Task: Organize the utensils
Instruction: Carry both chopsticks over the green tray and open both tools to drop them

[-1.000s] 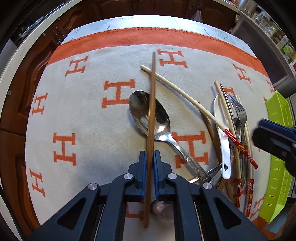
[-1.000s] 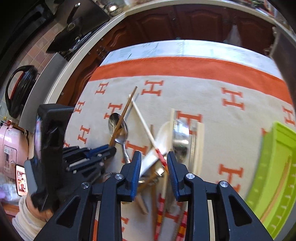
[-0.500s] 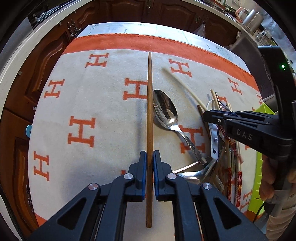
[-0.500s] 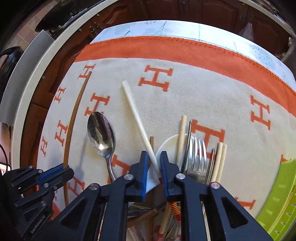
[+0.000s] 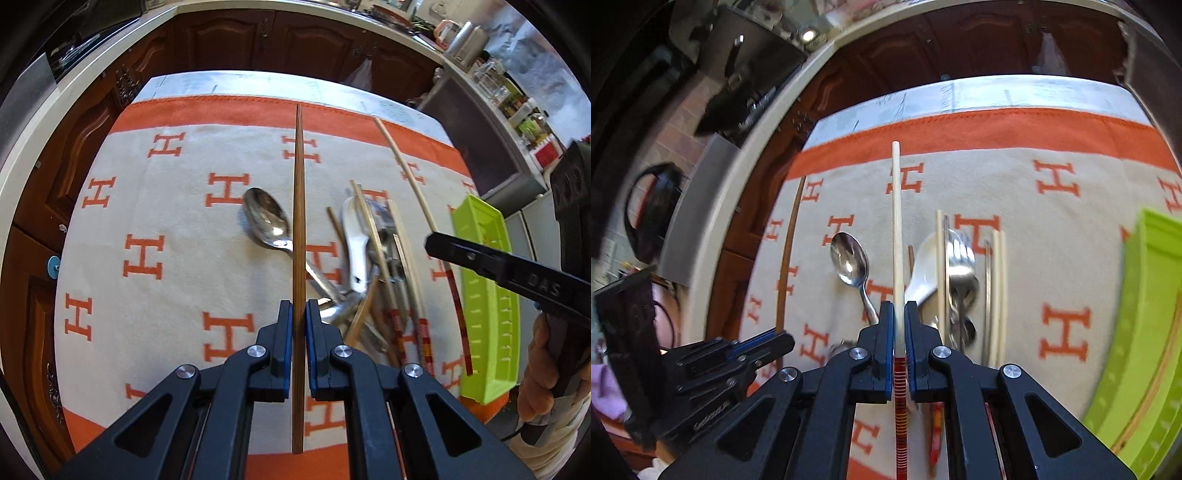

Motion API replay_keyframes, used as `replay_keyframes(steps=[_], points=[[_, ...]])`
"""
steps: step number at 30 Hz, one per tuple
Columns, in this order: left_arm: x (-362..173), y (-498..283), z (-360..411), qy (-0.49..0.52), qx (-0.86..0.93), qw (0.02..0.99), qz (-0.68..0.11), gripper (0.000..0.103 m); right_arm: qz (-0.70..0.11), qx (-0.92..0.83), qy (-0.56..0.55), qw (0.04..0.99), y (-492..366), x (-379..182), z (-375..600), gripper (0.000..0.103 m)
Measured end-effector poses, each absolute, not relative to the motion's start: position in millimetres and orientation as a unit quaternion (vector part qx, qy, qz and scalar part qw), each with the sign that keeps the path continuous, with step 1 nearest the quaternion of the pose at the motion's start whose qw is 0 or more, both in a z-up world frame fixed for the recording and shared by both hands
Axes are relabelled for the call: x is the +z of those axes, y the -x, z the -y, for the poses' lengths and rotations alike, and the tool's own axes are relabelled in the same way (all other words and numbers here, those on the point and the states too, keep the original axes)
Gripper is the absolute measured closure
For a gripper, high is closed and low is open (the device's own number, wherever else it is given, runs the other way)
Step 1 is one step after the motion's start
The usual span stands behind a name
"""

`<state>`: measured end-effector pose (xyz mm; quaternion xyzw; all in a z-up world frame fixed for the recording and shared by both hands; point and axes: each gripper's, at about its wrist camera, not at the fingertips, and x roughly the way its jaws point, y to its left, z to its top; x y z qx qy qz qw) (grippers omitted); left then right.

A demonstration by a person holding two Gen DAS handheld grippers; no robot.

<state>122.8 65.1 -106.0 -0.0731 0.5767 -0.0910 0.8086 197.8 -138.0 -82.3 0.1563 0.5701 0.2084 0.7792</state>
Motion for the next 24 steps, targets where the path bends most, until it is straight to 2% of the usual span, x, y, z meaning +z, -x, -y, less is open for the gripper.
replay_keyframes(steps=[8, 19, 20, 24], points=[[-86, -100, 4, 0.052, -0.147, 0.807, -0.57, 0.099, -0.528, 0.139, -0.23, 0.806, -120, -53, 252, 0.097], [-87, -85, 113, 0.002, -0.202, 0.786, -0.585, 0.099, -0.55, 0.005, -0.244, 0.799, -69, -88, 358, 0.097], [-89, -85, 124, -0.001, -0.205, 0.782, -0.589, 0.099, -0.553, -0.001, -0.244, 0.797, -71, -92, 358, 0.096], [-95, -86, 145, -0.008, -0.21, 0.774, -0.598, 0.098, -0.545, -0.009, -0.269, 0.794, -57, -96, 374, 0.08]])
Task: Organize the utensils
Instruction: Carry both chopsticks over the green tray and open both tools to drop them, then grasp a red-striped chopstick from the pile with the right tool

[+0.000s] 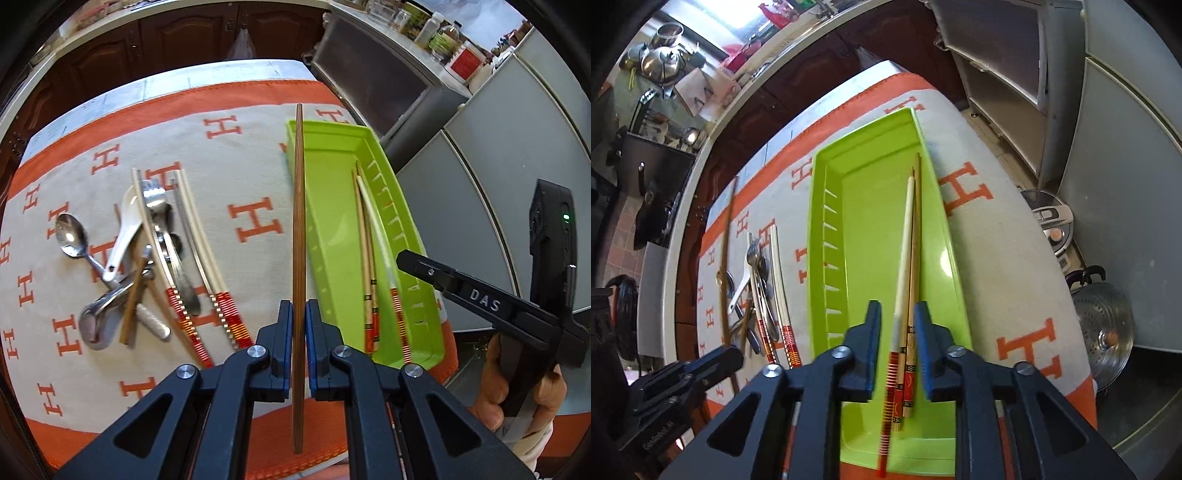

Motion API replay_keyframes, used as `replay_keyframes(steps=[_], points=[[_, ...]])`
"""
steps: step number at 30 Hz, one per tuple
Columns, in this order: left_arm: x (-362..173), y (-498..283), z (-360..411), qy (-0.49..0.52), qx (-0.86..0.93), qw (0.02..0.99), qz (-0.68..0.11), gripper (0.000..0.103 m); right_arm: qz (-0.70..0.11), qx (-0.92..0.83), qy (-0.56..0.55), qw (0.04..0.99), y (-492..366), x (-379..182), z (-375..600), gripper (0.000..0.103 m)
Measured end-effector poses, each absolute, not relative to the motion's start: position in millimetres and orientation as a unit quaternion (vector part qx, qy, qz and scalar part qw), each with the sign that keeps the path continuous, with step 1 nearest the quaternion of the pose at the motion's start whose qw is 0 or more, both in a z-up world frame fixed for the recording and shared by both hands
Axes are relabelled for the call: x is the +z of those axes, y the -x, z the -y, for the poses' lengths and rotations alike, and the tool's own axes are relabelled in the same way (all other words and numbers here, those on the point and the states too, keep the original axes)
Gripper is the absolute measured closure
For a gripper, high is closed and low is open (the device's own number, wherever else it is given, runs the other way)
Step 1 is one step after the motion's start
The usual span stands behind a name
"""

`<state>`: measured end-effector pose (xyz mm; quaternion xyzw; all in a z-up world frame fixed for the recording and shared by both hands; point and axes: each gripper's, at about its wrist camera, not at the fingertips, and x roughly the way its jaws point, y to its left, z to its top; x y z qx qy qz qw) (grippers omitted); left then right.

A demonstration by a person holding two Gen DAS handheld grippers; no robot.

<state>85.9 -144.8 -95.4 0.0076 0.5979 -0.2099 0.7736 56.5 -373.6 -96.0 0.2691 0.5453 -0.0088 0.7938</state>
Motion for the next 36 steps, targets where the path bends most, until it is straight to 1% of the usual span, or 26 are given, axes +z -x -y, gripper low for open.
replay_keyframes(steps=[9, 15, 16, 17, 19, 24, 26, 30, 32, 36], points=[[-106, -91, 195, -0.021, -0.216, 0.762, -0.611, 0.098, -0.478, -0.054, -0.297, 0.825, -19, -56, 403, 0.08], [-115, -105, 219, -0.009, -0.218, 0.753, -0.621, 0.098, -0.465, -0.062, -0.326, 0.821, 8, -41, 422, 0.08], [-116, -107, 222, -0.007, -0.213, 0.754, -0.621, 0.094, -0.465, -0.063, -0.327, 0.82, 10, -40, 424, 0.08], [-117, -108, 223, -0.006, -0.21, 0.756, -0.62, 0.085, -0.464, -0.063, -0.328, 0.82, 11, -40, 426, 0.08], [-115, -108, 223, -0.011, -0.2, 0.765, -0.612, 0.075, -0.461, -0.065, -0.33, 0.821, 13, -42, 426, 0.08], [-106, -97, 213, -0.037, -0.191, 0.784, -0.589, 0.069, -0.456, -0.065, -0.326, 0.826, 16, -38, 423, 0.08], [-101, -90, 204, -0.049, -0.183, 0.796, -0.574, 0.057, -0.456, -0.06, -0.323, 0.827, 16, -37, 418, 0.08], [-92, -75, 182, -0.065, -0.174, 0.816, -0.548, 0.051, -0.463, -0.05, -0.306, 0.83, 10, -39, 401, 0.08], [-88, -68, 168, -0.065, -0.172, 0.823, -0.537, 0.047, -0.468, -0.043, -0.299, 0.83, 6, -41, 392, 0.08], [-82, -54, 139, -0.056, -0.167, 0.833, -0.525, 0.046, -0.476, -0.027, -0.277, 0.834, 2, -40, 371, 0.08]])
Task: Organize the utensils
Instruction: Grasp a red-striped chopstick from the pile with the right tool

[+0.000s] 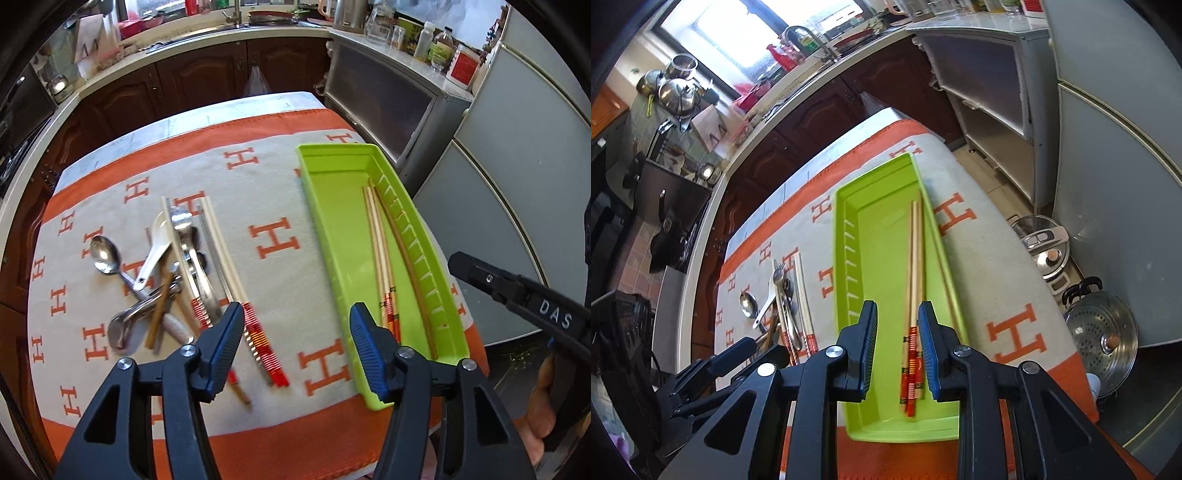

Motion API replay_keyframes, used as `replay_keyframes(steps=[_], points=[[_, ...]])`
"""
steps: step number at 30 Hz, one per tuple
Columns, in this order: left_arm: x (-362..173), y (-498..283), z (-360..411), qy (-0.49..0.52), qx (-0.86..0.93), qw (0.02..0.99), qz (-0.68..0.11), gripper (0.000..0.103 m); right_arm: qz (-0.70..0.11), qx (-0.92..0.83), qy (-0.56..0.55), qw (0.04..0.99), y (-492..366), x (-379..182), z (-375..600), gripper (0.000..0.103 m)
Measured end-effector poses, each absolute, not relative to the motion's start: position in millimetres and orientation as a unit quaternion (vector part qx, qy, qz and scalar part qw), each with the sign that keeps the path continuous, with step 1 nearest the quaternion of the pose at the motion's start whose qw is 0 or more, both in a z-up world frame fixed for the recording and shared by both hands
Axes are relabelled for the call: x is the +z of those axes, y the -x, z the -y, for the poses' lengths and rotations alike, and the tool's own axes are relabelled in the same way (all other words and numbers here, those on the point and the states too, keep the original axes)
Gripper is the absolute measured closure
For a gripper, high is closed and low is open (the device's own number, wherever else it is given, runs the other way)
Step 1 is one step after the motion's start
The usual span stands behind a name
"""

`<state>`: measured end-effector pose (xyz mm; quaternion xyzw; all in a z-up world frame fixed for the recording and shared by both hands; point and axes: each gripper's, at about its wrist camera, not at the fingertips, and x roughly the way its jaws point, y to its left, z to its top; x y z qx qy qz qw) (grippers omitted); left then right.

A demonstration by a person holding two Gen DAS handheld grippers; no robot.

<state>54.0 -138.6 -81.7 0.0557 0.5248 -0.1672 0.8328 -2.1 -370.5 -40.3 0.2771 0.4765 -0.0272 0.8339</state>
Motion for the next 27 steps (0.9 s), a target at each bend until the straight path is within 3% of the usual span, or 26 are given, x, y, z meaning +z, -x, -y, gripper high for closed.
replay_keyframes(steps=[15, 19, 27], points=[[-50, -41, 10, 0.013, -0.091, 0.86, -0.502, 0.045, -0.488, 0.055, -0.18, 0.852, -22, -18, 264, 0.08], [-44, -47, -13, 0.015, -0.066, 0.864, -0.499, 0.028, -0.5, 0.085, -0.163, 0.847, -34, -13, 239, 0.08], [-47, -62, -30, 0.033, -0.066, 0.866, -0.494, 0.024, -0.558, 0.129, -0.12, 0.811, -96, -34, 194, 0.085]])
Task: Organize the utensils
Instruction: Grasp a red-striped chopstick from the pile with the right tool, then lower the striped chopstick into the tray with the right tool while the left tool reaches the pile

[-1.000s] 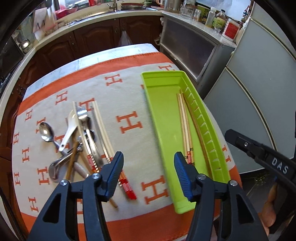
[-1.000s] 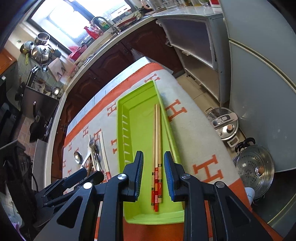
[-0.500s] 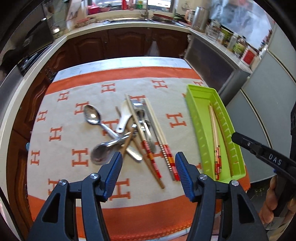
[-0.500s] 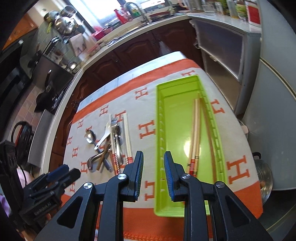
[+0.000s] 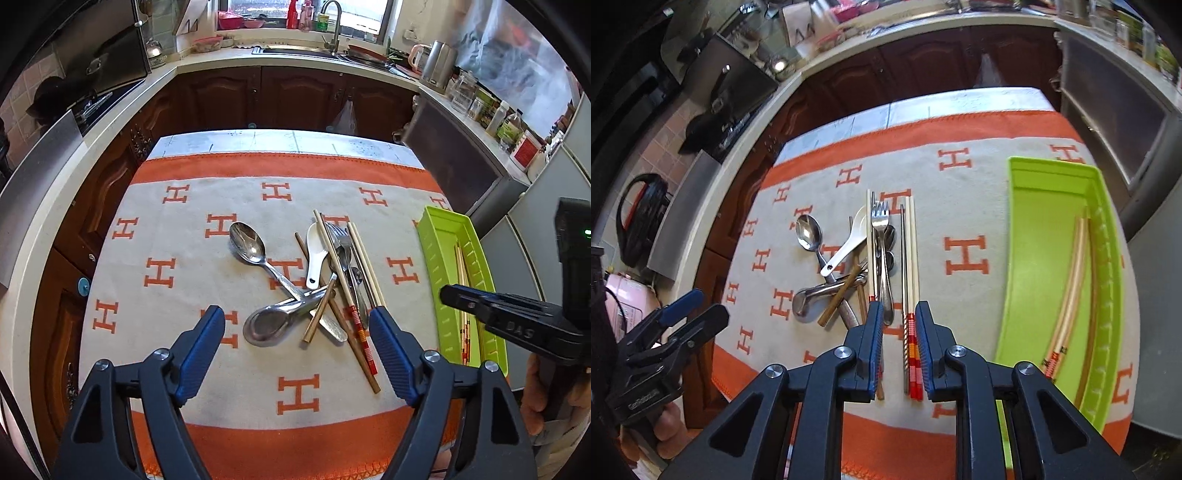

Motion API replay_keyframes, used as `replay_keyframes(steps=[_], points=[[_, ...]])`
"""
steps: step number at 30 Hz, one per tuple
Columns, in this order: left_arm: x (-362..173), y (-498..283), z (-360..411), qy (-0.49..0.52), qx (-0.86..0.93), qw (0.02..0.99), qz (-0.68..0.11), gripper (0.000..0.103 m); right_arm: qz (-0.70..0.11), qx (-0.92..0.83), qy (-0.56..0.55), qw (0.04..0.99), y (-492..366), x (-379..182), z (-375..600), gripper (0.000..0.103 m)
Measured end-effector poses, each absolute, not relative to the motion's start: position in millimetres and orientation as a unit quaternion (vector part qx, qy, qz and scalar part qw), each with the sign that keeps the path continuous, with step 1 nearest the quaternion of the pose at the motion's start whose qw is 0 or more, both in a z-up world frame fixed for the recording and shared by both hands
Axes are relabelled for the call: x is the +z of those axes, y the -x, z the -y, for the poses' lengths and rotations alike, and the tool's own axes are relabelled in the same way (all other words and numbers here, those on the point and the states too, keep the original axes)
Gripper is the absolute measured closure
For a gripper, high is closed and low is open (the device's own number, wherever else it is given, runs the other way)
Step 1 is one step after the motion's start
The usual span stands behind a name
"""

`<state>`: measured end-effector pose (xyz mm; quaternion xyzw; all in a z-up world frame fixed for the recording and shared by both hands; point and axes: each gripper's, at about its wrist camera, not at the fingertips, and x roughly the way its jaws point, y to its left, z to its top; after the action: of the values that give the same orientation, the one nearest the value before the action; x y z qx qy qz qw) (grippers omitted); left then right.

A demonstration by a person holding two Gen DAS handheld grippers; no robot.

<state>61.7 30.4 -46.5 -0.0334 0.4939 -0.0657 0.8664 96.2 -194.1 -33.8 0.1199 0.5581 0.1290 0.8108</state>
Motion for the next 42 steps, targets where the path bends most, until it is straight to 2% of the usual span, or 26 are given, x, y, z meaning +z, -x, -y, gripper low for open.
replay_keyframes(steps=[9, 18, 26, 42], points=[[-83, -86, -41, 0.055, -0.062, 0.842, -0.534, 0.024, -0.63, 0.129, -0.098, 0.759, -155, -112, 169, 0.093], [-117, -99, -54, 0.075, -0.061, 0.82, -0.564, 0.025, -0.662, 0.115, -0.077, 0.736, -181, -159, 159, 0.094], [-129, -101, -52, 0.077, -0.07, 0.812, -0.575, 0.025, -0.658, 0.115, -0.041, 0.743, -184, -161, 150, 0.094], [-135, -101, -41, 0.075, -0.076, 0.805, -0.584, 0.024, -0.646, 0.136, -0.103, 0.744, -167, -154, 167, 0.098]])
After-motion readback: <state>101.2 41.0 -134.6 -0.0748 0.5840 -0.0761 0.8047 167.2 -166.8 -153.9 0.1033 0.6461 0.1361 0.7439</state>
